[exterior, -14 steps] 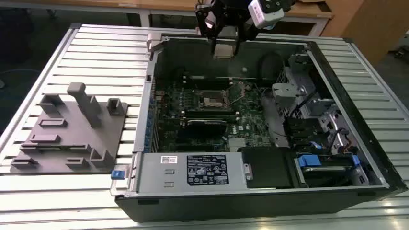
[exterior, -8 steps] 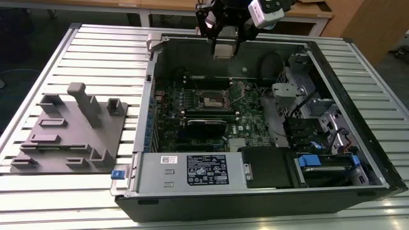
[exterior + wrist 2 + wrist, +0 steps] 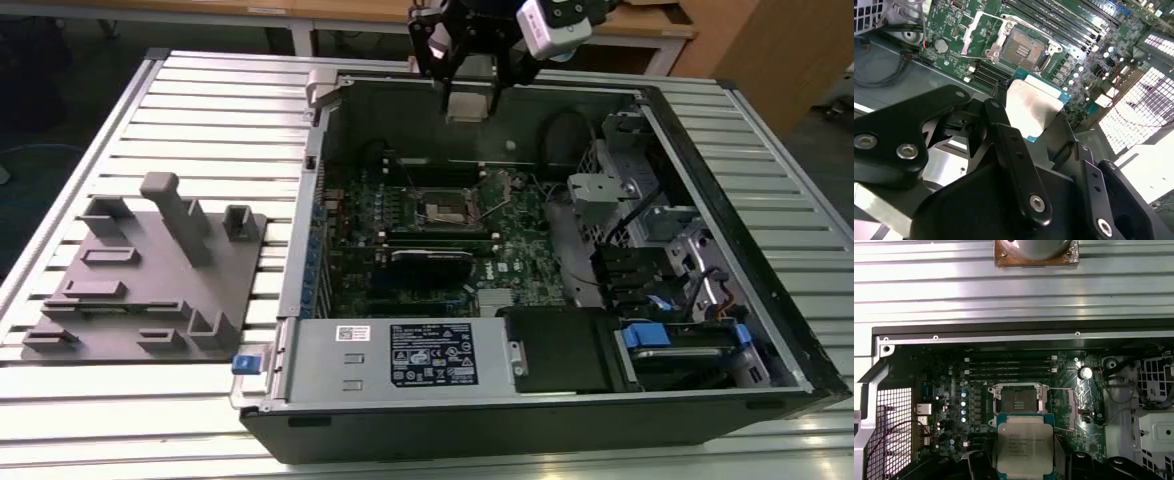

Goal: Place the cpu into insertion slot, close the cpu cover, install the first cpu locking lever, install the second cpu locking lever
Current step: 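Place the cpu into insertion slot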

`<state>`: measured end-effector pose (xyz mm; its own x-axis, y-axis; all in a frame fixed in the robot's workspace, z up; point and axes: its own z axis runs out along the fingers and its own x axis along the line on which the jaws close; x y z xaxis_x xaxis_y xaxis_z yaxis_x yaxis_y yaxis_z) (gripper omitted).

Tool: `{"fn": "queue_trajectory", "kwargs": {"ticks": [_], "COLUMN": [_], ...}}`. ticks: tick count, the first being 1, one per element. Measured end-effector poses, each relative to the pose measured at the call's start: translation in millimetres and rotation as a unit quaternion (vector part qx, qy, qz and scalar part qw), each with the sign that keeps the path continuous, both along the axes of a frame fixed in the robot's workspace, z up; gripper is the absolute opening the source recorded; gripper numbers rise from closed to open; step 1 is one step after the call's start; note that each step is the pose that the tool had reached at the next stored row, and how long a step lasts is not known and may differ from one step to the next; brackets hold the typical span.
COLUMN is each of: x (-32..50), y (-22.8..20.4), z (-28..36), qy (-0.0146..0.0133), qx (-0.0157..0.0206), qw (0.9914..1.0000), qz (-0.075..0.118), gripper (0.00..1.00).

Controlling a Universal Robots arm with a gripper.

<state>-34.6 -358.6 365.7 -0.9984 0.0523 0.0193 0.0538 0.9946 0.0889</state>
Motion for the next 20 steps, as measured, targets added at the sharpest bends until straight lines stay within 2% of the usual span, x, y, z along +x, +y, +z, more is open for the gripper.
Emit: {"fn": "queue_trajectory", "kwargs": {"ticks": [4, 8, 17, 19, 20], "x": [0.0, 0.0, 0.0, -0.1, -0.1], "y": [0.0, 0.0, 0.0, 0.0, 0.0], "z": [-0.2, -0.4, -0.4, -0.5, -0.5], "qy": [0.0, 0.0, 0.0, 0.0, 0.0], "qx": [-0.0005, -0.0008, -0.0009, -0.0011, -0.0012], "qw": [0.99949, 0.99802, 0.99774, 0.99713, 0.99638], "qz": [-0.032, -0.063, -0.067, -0.076, -0.085], "gripper": [0.54, 0.54, 0.54, 0.54, 0.54]}}
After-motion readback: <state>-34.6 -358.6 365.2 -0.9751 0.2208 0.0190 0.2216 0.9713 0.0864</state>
